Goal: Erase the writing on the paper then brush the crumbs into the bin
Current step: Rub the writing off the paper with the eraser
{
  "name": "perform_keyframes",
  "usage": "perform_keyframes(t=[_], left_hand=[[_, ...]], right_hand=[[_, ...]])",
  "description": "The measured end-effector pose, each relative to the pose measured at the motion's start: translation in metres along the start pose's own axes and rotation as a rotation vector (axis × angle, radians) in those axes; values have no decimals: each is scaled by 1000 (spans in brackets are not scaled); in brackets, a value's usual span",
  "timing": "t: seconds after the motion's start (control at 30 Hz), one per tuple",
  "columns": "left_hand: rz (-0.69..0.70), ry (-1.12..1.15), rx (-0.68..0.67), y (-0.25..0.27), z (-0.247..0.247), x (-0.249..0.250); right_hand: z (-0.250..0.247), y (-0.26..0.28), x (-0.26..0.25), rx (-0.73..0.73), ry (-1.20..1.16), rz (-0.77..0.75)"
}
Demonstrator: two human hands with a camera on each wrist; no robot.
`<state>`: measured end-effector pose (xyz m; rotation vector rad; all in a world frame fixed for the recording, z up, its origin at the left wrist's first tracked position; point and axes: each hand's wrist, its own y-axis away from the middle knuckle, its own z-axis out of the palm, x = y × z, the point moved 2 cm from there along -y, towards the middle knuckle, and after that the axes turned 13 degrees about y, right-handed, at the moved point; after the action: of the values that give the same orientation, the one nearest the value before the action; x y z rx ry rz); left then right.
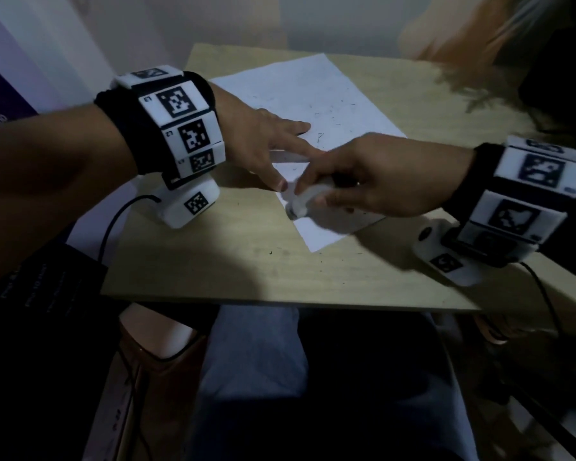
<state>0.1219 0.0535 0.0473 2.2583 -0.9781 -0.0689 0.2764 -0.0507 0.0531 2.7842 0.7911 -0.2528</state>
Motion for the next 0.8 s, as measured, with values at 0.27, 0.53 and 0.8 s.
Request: perform_keyframes(t=[0.27, 0.53, 0.8], left_hand=[[-19, 6, 6, -3, -1, -3], [-6, 1, 11, -6, -1, -5], [33, 17, -5, -6, -1, -5]], right_hand=[[3, 9, -3, -256, -58, -52], [-1, -16, -1, -77, 70, -48], [-8, -25, -1, -31, 55, -69]])
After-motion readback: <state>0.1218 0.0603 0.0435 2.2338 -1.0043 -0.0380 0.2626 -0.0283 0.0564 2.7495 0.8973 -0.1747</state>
